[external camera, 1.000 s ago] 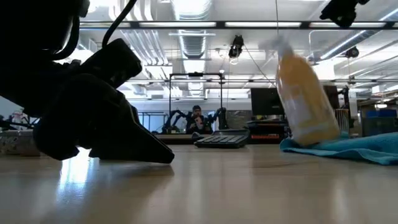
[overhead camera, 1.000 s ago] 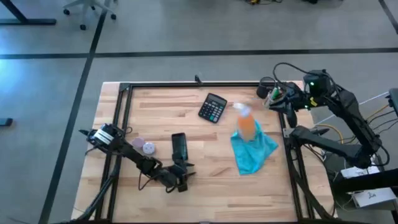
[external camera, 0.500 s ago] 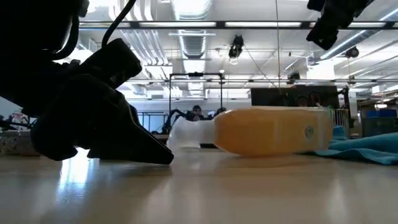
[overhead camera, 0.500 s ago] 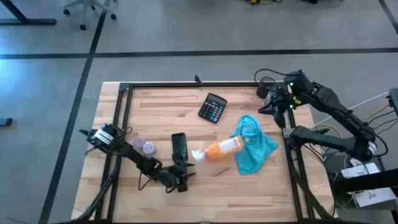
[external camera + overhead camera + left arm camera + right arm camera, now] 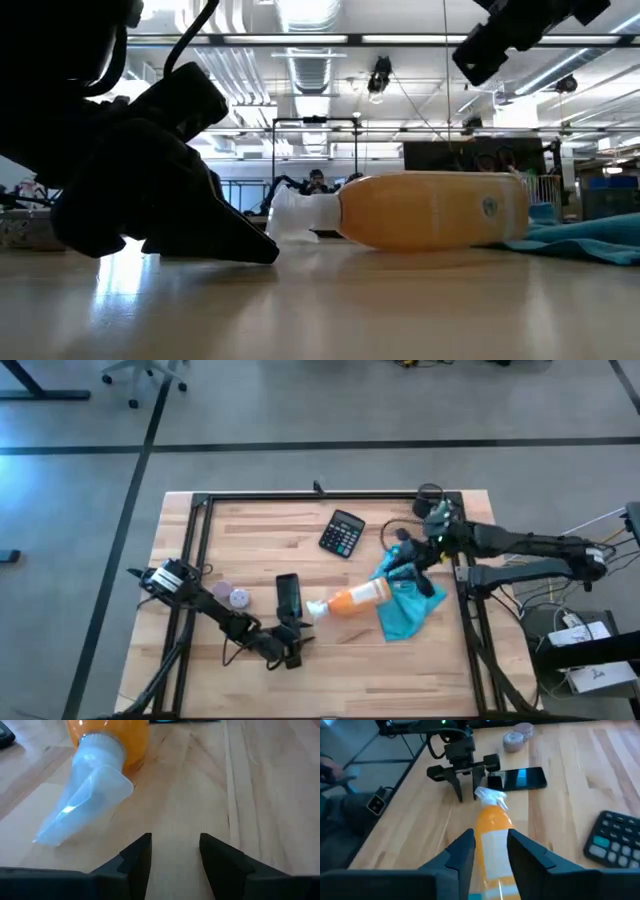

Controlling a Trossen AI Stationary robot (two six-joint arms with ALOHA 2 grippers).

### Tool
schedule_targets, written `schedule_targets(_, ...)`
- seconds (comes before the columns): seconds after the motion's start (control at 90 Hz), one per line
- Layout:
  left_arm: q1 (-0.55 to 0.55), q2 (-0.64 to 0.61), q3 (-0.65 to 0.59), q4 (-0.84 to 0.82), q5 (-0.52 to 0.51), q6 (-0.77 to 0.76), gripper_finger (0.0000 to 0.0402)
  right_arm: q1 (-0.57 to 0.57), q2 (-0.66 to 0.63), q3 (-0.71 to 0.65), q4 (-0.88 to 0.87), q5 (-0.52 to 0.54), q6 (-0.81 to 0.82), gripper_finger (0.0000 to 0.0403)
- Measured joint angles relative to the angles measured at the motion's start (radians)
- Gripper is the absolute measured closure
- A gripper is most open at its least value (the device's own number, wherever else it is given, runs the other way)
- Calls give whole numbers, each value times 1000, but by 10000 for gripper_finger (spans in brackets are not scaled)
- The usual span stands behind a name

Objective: Apply microfiber cloth
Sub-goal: Spray the front and back of the cellphone using the spray bottle

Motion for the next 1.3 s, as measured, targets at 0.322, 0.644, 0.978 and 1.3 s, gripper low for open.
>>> schedule_targets(0.322,0,-1,0,-10,0,-6,231,217,260,0,260,211,78,230)
schedule_targets(0.644,0,-1,0,-11,-1,-6,233,291,584,25,637,212,-2,165)
schedule_targets(0.978,1,-1,0,-15,-1,-8,244,290,873,290,474,333,-184,114)
schedule_targets(1.3,1,-2,0,-22,-3,-14,233,334,1038,520,171,514,-217,123)
